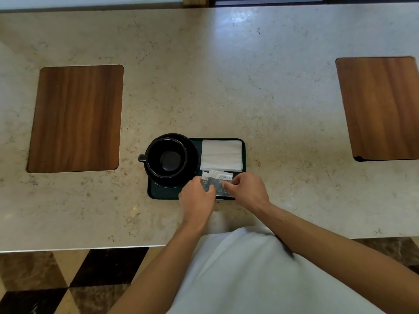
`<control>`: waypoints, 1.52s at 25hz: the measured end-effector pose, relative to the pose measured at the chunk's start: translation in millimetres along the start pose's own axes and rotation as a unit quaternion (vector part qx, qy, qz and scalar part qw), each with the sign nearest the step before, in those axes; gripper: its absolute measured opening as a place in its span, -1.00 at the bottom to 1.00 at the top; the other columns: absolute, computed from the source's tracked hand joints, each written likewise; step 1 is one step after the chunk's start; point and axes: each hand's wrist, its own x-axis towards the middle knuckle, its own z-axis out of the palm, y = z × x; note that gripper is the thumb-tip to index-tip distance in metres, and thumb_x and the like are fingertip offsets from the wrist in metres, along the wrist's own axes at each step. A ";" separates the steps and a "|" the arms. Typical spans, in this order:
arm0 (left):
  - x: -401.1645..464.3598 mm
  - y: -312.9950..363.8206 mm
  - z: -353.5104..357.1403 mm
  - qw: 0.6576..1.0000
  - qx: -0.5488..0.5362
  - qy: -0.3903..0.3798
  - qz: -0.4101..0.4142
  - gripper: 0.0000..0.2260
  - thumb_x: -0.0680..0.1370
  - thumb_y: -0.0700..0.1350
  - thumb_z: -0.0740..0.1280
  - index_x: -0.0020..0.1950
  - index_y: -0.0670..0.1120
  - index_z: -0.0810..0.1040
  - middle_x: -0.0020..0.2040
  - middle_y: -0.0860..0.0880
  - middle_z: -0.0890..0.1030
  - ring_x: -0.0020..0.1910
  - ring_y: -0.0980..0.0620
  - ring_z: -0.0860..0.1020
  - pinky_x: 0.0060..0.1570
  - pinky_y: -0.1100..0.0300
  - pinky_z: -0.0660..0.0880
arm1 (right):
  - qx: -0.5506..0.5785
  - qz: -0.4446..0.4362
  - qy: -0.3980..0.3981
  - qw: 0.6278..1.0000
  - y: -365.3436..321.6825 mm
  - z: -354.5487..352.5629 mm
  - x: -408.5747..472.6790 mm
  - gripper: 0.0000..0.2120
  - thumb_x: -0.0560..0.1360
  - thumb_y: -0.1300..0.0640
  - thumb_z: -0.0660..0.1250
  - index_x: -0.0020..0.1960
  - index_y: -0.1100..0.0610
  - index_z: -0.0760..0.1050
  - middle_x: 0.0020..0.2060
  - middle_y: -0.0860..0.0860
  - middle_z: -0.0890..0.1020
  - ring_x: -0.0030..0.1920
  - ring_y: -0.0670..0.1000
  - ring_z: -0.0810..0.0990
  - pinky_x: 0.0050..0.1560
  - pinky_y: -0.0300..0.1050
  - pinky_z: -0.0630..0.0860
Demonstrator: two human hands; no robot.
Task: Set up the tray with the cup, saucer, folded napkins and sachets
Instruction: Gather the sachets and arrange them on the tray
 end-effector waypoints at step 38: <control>-4.2 -27.2 1.3 0.944 0.200 -0.004 0.262 -0.75 0.59 -0.20 0.25 0.22 -0.22 0.57 0.15 -0.13 0.52 0.09 -0.04 0.44 0.17 0.15 0.44 | -0.130 -0.221 0.010 0.967 6.8 10.4 -1.4 -0.57 0.51 0.07 0.44 0.35 0.04 0.44 0.24 0.02 0.38 -0.13 0.01 0.55 -0.16 -0.16 0.57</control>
